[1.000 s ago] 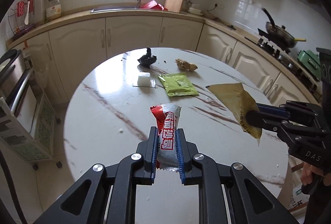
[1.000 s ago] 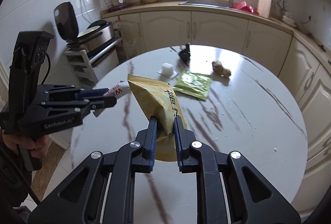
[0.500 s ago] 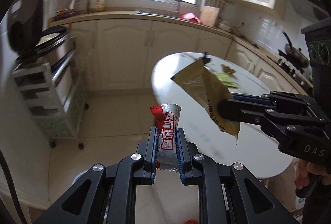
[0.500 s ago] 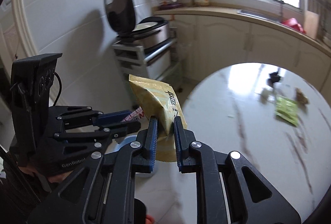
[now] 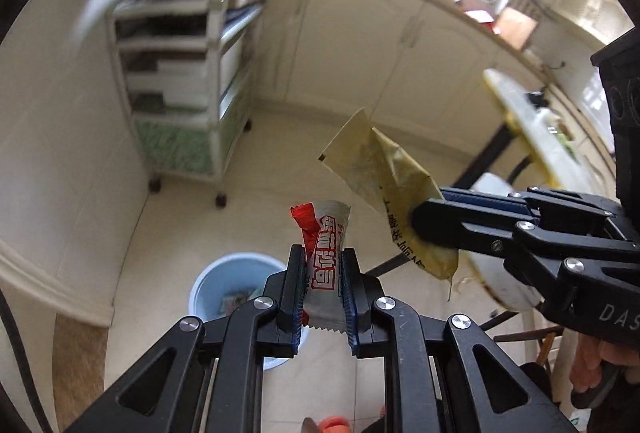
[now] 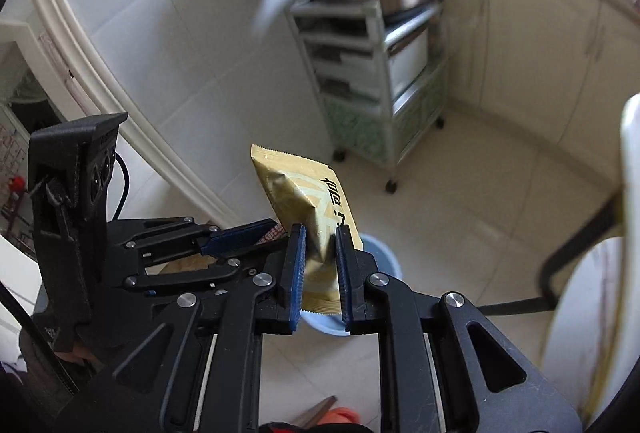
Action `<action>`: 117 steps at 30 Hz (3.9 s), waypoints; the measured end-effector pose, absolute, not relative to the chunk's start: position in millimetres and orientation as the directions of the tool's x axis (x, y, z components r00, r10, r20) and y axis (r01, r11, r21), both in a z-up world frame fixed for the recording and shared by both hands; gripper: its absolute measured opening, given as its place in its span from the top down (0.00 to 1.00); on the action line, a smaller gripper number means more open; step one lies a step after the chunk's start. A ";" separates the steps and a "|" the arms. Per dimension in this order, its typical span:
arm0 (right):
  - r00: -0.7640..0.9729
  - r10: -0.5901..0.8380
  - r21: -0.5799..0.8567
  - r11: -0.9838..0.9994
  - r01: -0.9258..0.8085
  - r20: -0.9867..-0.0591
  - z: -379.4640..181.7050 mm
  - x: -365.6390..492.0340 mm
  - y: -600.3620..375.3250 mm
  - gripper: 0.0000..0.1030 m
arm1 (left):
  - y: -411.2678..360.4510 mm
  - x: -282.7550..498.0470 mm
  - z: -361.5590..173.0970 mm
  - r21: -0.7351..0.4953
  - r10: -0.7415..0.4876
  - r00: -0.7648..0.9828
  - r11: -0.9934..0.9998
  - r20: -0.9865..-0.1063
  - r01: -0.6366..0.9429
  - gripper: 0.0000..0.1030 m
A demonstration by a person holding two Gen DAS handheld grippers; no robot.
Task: Collect trash
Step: 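Carry wrapper and yellow bag to the blue bin and open both tools, then move both open tools back over the table, then grasp ginger root with right tool while left tool grasps white block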
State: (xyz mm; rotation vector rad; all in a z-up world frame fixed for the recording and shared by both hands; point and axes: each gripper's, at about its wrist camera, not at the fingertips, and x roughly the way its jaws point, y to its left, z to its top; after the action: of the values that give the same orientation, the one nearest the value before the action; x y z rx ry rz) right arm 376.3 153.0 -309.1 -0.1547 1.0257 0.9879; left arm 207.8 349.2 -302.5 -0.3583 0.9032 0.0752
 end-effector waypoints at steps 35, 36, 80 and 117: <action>0.217 0.632 0.317 0.620 -0.718 -0.744 -293.9 391.3 157.5 0.71 | 339.3 195.8 -240.5 -0.291 -0.009 0.641 0.896 -0.767 -0.335 0.37; 0.247 0.636 0.304 0.628 -0.716 -0.732 -280.8 389.2 142.3 0.66 | 328.5 195.3 -229.5 -0.284 -0.005 0.657 0.904 -0.753 -0.318 0.33; 0.557 0.250 0.106 0.955 -0.277 -0.792 -275.1 622.4 -298.2 0.28 | -22.9 631.9 -245.6 -0.033 -0.167 0.606 0.973 -0.778 0.227 0.66; 0.548 0.255 0.048 0.931 -0.362 -0.797 -242.9 503.9 -253.6 0.55 | -0.1 520.6 -208.9 -0.035 -0.194 0.681 0.970 -0.707 0.239 0.36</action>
State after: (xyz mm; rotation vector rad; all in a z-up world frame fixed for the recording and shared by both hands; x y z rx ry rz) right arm 503.9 -253.6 -242.9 -0.1269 0.9211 0.3663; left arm 520.6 -0.1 -208.9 0.0615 0.7857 -0.2429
